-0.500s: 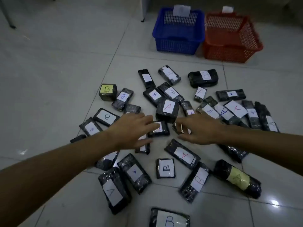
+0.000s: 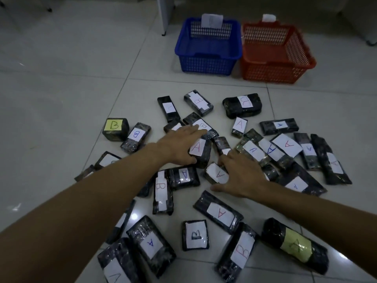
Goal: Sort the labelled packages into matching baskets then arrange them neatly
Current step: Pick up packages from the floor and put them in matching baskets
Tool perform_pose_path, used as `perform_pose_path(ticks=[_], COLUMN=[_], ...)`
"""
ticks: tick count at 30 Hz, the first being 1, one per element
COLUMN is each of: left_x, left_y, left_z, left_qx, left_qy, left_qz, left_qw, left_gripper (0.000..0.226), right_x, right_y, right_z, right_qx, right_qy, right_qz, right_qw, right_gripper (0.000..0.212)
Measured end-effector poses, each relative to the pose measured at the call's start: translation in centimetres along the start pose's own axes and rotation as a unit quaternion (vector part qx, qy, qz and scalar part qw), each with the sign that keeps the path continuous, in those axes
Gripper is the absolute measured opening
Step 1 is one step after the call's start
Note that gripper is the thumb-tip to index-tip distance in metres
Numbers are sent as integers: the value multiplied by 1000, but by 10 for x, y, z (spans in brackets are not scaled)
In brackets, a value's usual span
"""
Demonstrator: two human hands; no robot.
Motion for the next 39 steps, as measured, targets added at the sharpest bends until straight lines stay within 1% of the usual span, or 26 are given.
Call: perform_pose_path(ticks=[4,7,10,14,17,20,23,25,28,31,33,36,37,39], left_x=[-3,5,16,35,53,65,69,71,72,72,72,71,71,71], left_y=[-10,-7,0,4,4,4,6,7,4,2,0,-3,-3,-4], left_z=[-2,-8,-1,14,21,22,21,19,16,7,6,6,6,3], left_qx=[59,55,81,157,237,260,278,291,299,312,324,355,360,376], left_qy=[-10,-12,27,67,93,108,106,105,109,105,116,138,136,125], left_qz=[-45,-70,-86,-102,-117,-124,-137,-139,-122,-102,-91,-73,-65,-53], left_qw=[997,996,993,980,960,952,945,941,940,939,935,922,921,916], left_gripper=[92,98,99,92,86,87,93,94,94,91,83,58,55,52], right_x=[-4,-1,7,26,36,41,45,47,48,51,51,50,50,49], right_y=[-1,4,4,0,-8,-19,-27,-28,-27,-30,-29,-22,-20,-17], right_z=[-5,-15,-22,-10,5,19,27,28,29,27,24,16,14,9], right_qx=[-52,-86,-155,-200,-191,-135,-81,-67,-69,-108,-140,-186,-203,-212], right_qy=[-12,-22,-9,56,77,74,53,37,28,19,9,-19,-28,-32], right_qz=[-36,-46,-12,63,111,137,125,108,99,98,94,72,57,19], right_qw=[998,995,988,976,972,979,988,991,992,989,986,980,977,977], right_gripper=[49,43,42,47,51,53,65,69,72,72,72,72,69,59])
Point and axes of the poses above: each hand's wrist, its own x-axis away from the middle knuckle, its own y-axis out of the back of the hand, z = x × y, the point moved 6 cm from there along -x, towards the middle knuckle, and after that the axes turned 13 degrees about x, right-handed, at the moved point
